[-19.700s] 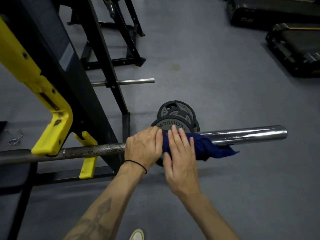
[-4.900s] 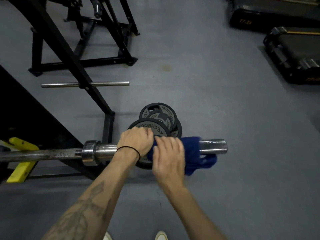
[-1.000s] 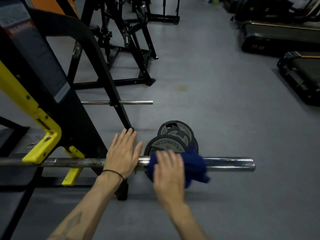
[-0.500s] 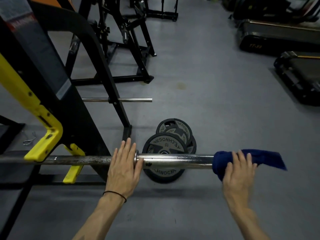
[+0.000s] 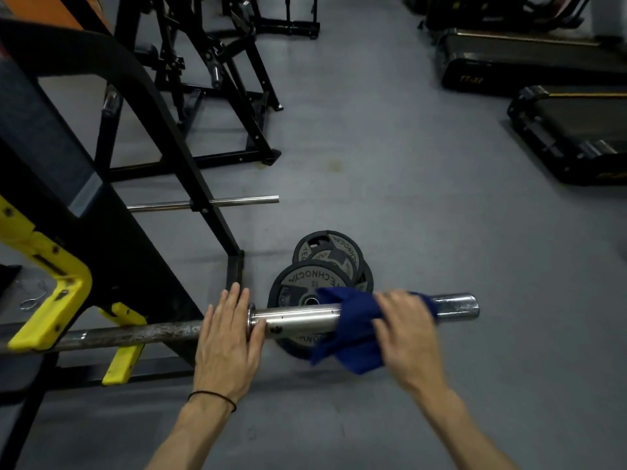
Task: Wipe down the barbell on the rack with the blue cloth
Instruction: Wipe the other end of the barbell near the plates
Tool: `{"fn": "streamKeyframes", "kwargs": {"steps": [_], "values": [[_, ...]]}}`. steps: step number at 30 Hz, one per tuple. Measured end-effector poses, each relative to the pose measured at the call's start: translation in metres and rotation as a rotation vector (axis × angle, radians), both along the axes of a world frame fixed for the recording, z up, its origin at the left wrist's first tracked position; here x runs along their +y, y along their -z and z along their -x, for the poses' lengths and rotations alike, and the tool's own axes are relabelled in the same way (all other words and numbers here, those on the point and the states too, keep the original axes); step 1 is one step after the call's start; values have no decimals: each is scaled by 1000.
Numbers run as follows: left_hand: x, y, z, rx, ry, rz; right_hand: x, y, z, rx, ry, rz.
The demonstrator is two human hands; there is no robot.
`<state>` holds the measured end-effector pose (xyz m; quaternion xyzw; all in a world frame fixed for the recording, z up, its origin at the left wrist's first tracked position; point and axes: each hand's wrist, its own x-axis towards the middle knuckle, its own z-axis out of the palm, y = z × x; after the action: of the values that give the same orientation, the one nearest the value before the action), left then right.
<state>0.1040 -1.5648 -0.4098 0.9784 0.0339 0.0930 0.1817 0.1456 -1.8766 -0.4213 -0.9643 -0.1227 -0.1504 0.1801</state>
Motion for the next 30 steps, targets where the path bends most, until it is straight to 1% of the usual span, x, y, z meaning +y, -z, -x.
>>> {"fn": "streamKeyframes", "kwargs": {"steps": [2, 4, 6, 8, 9, 10, 12, 14, 16, 19, 21, 23, 25, 27, 30], "values": [[-4, 0, -1, 0, -25, 0, -53, -8, 0, 61, 131, -3], [-5, -3, -4, -8, -44, -1, -70, -8, -1, 73, 177, -1], [-4, -7, -11, 7, -63, 9, -54, -3, -3, 39, 278, -52], [-3, -15, -26, 68, -76, 22, -14, 2, -1, 18, 420, -104], [-2, -18, -34, 110, -78, 25, 12, 3, 3, 9, 450, -124], [-1, -21, -41, 148, -82, 31, 41, 3, 9, 0, 425, -127], [1, -23, -50, 183, -94, 60, 107, -2, 24, -1, 230, -115], [1, -24, -46, 165, -98, 73, 163, -8, 39, 7, -10, -64], [3, -20, -31, 99, -75, 70, 180, -13, 37, -8, -140, -35], [13, -7, -5, 25, 2, 37, 133, -7, 22, -45, -224, 22], [17, -1, 5, -7, 33, 21, 75, 3, 16, -54, -184, 23], [16, 2, 8, -31, 59, 1, 13, 8, 15, -65, -37, -41], [13, 4, 8, -40, 56, -11, -32, 6, 14, -30, 115, -141], [10, 5, 6, -27, 28, -4, -51, 7, 7, -19, 237, -217], [7, 4, 5, -5, 3, -8, -47, 11, -9, -64, 405, -323]]}}
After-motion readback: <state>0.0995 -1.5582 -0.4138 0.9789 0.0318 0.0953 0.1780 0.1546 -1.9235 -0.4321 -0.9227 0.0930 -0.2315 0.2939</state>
